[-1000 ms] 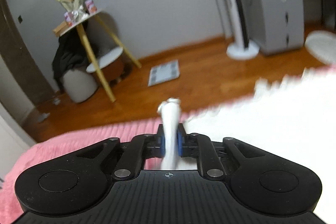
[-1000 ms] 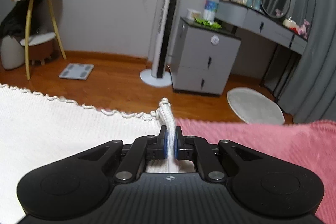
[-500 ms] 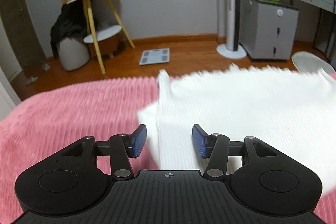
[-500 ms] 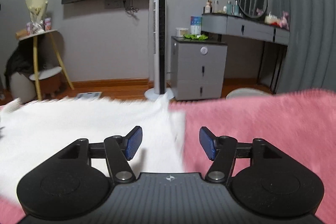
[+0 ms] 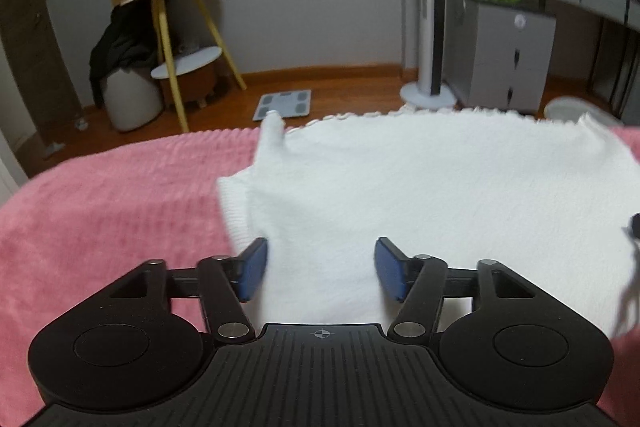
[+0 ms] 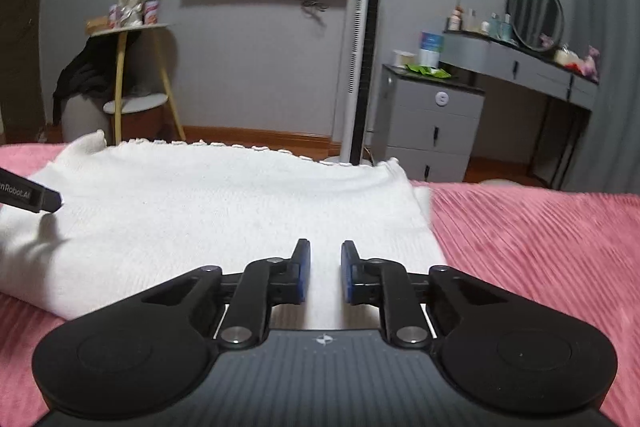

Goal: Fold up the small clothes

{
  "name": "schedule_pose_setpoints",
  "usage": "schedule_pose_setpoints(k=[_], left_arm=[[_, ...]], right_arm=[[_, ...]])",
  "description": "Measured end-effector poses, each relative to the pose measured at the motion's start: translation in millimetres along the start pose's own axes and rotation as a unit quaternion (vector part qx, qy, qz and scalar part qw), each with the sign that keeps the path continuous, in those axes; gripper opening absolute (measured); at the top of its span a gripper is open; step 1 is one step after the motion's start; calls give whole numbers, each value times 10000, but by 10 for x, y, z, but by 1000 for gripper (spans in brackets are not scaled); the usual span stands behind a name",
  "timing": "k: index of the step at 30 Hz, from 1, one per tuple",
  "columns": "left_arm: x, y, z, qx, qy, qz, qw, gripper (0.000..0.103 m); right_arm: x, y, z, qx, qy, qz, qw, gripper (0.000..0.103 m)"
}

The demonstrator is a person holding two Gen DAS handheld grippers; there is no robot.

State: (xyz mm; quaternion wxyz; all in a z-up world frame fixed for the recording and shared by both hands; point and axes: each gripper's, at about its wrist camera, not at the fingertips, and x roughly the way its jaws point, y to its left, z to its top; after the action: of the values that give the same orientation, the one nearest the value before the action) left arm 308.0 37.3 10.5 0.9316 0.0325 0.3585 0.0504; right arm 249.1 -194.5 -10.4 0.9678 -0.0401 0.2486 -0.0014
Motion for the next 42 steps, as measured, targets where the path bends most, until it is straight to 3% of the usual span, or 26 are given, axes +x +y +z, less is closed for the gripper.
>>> schedule_pose_setpoints(k=[5,10,16,21,24,26,28,30,32,35,37,38,42], left_arm=[[120,-53,-70,-180,-329,152,9992,71],[382,-4,-178,250,-435,316,9982,86],[260,405,-155,-569,-412,46,9975,89],[213,676,-175,-826,-376,-19,9959,90],[339,790,-210,-926,-225,-60,9954,99],[425,913,-228,-1132,-89,-253,9932,103],[456,1068,-222,-1552,91,-565,9862,103],[364,1089,-161,-1656,186,-495,9848,101],[154,1057,-122,-1543,-36,-438,9870,98],[-206,862,-179,-1303,-450,-538,9890,98],[-336,720,-267,-1146,-623,-617,9895,98],[-338,642,-305,-1059,-613,-552,9909,98],[-110,463,-428,-821,-13,-476,9955,98]], right_arm=[[239,91,65,-104,70,124,9998,15],[514,69,-54,-297,169,112,9994,15],[460,20,-14,-443,227,164,9986,16],[186,-210,-125,164,110,-142,9997,17],[258,-322,-189,398,241,-61,9989,17],[348,-283,-186,93,284,-170,9994,17],[398,-247,-169,-135,320,-199,9992,17],[401,-274,-151,-124,340,-122,9993,17],[327,-312,-103,29,338,-86,9994,18],[87,-283,-50,537,161,88,9984,30],[-70,-152,-77,639,123,593,9961,60],[-133,-55,-108,586,139,801,9950,65],[-226,330,-210,-211,85,1196,9926,66]])
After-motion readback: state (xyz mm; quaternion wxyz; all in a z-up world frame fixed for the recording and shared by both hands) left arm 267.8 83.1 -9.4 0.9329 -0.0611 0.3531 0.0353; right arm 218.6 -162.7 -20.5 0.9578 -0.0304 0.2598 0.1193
